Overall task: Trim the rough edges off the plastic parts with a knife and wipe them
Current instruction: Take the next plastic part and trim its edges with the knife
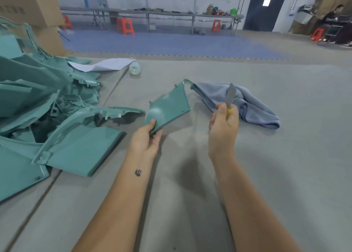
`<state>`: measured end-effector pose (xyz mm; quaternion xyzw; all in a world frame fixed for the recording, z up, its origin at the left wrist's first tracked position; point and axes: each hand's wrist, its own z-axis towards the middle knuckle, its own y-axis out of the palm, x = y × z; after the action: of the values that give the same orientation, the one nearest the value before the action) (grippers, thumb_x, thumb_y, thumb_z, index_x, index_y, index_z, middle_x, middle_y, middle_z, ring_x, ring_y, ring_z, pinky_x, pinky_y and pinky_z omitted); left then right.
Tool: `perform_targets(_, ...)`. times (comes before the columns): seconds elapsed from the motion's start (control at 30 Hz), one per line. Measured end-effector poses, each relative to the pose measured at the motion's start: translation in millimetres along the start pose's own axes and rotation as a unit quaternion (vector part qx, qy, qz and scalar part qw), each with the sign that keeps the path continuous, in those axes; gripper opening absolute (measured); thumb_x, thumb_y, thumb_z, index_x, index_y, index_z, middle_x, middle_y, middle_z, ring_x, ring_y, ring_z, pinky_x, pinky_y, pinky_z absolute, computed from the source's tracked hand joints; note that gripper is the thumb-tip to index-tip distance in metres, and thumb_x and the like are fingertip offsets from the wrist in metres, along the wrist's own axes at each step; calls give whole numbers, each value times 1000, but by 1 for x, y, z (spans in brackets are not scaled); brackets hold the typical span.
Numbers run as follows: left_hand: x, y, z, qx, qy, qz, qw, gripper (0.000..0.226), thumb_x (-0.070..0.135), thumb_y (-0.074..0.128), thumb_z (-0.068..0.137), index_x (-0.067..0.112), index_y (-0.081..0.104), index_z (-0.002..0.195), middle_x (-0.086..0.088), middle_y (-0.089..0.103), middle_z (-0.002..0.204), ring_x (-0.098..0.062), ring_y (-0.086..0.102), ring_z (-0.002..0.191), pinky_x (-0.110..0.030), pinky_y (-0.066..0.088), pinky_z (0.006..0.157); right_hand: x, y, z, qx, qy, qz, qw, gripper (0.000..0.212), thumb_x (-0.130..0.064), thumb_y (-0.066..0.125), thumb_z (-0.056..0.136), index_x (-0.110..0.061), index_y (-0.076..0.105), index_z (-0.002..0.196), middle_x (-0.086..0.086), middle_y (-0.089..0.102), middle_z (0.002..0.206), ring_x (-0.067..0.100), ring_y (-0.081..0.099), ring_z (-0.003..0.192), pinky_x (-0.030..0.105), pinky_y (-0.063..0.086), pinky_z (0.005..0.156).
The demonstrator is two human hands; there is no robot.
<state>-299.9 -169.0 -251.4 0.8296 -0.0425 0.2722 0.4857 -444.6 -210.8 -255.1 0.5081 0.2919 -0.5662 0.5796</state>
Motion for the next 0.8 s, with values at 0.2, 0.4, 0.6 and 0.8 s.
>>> perform_targets(0.2, -13, 2, -7, -30, -58, -96, 993, 22, 1, 46, 98, -11, 56, 114, -20, 66, 106, -30, 63, 105, -31, 59, 63, 1, 1, -5, -142, -14, -80, 987, 22, -15, 54, 98, -23, 62, 79, -9, 58, 63, 6, 49, 55, 16, 42, 55)
perform_targets(0.4, -20, -8, -4, -51, -65, -31, 996, 28, 18, 39, 103, -2, 57, 110, -16, 72, 77, -17, 68, 56, -21, 55, 46, 3, 4, -13, -190, -41, -111, 975, 27, -22, 49, 100, -15, 57, 75, -2, 46, 59, 10, 39, 56, 25, 34, 55)
perform_targets(0.6, -12, -13, -2, -127, -101, 120, 979, 19, 12, 47, 97, -2, 59, 103, -16, 73, 82, -7, 56, 43, -11, 44, 39, 6, 3, -13, -175, -16, -145, 974, 33, -31, 48, 99, -22, 53, 68, -3, 42, 50, 12, 36, 49, 29, 31, 53)
perform_targets(0.8, -7, -16, 5, -137, -43, 138, 980, 17, 9, 47, 98, -3, 58, 103, -21, 71, 75, -8, 57, 44, -12, 47, 43, 8, 0, -8, -105, -36, -146, 983, 34, -37, 47, 95, -23, 52, 65, -10, 39, 53, 12, 34, 53, 31, 31, 55)
